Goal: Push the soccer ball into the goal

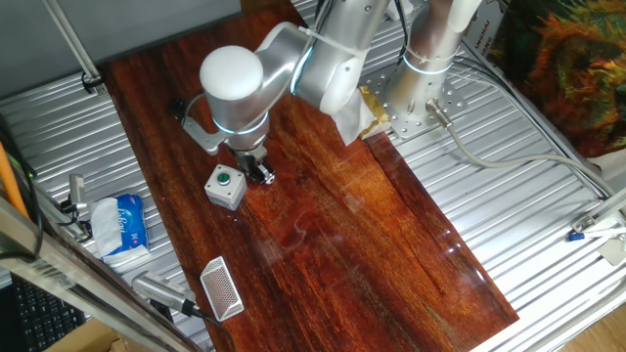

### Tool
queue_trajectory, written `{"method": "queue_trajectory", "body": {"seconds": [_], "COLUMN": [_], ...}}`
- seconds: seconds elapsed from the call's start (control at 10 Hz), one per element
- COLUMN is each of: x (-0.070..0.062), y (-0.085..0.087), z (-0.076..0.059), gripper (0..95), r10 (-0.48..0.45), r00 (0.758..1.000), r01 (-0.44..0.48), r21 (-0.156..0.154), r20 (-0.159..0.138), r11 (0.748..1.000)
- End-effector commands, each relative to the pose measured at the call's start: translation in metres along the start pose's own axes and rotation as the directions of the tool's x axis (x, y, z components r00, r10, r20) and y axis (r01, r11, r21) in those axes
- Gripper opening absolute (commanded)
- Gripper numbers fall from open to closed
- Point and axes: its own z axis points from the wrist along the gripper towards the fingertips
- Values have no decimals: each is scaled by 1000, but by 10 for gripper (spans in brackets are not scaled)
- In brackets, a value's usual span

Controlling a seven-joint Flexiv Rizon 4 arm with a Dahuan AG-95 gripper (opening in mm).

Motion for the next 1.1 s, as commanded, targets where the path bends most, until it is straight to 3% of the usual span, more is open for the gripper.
{"method": "queue_trajectory", "body": {"seconds": [0.1, 0.3, 0.4, 0.5, 0.9, 1.1], "x": [4, 8, 12, 17, 34, 36], "y": [1, 2, 4, 6, 15, 17], "z": [-2, -2, 0, 1, 12, 13], "gripper": [0, 0, 0, 0, 0, 0], "r10": [159, 250, 256, 263, 255, 297], "r00": [987, 968, 966, 964, 965, 953], "r01": [-159, -251, -256, -262, -255, -300], "r21": [-10, -11, 18, 25, 11, -69], "r20": [5, -14, -18, -29, -61, -60], "r11": [987, 968, 966, 965, 967, 951]}}
